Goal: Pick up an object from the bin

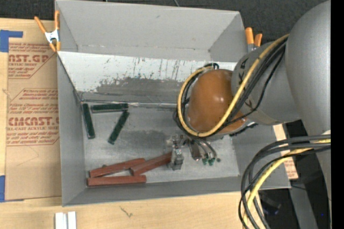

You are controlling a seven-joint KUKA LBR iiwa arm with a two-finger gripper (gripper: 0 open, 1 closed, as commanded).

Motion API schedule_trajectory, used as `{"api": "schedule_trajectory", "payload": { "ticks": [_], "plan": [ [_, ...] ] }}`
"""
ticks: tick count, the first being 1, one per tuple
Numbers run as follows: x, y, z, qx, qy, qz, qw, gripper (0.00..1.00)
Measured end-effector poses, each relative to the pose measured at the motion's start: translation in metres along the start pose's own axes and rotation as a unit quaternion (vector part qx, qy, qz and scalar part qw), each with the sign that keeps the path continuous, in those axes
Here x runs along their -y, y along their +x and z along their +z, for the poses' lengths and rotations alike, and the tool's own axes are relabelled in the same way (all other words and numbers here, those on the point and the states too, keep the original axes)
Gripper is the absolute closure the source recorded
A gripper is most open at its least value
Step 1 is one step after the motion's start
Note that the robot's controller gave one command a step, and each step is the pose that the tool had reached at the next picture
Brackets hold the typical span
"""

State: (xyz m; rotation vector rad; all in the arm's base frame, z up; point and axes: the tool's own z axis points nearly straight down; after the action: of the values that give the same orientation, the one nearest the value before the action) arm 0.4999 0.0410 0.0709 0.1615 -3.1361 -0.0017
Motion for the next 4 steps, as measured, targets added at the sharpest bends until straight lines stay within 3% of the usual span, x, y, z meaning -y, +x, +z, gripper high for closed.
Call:
{"api": "schedule_trajectory", "payload": {
  "ticks": [1,2,3,4],
  "plan": [
    [0.0,0.0,0.0,0.0,0.0,0.0,1.0,1.0],
    [-0.001,0.01,-0.094,-0.0018,0.0,-0.029,0.9996,0.0],
    [-0.002,0.012,-0.147,0.0043,0.001,-0.043,0.999,0.0],
    [-0.005,0.012,-0.092,0.0049,0.0,-0.07,0.9976,0.0]
  ]
}}
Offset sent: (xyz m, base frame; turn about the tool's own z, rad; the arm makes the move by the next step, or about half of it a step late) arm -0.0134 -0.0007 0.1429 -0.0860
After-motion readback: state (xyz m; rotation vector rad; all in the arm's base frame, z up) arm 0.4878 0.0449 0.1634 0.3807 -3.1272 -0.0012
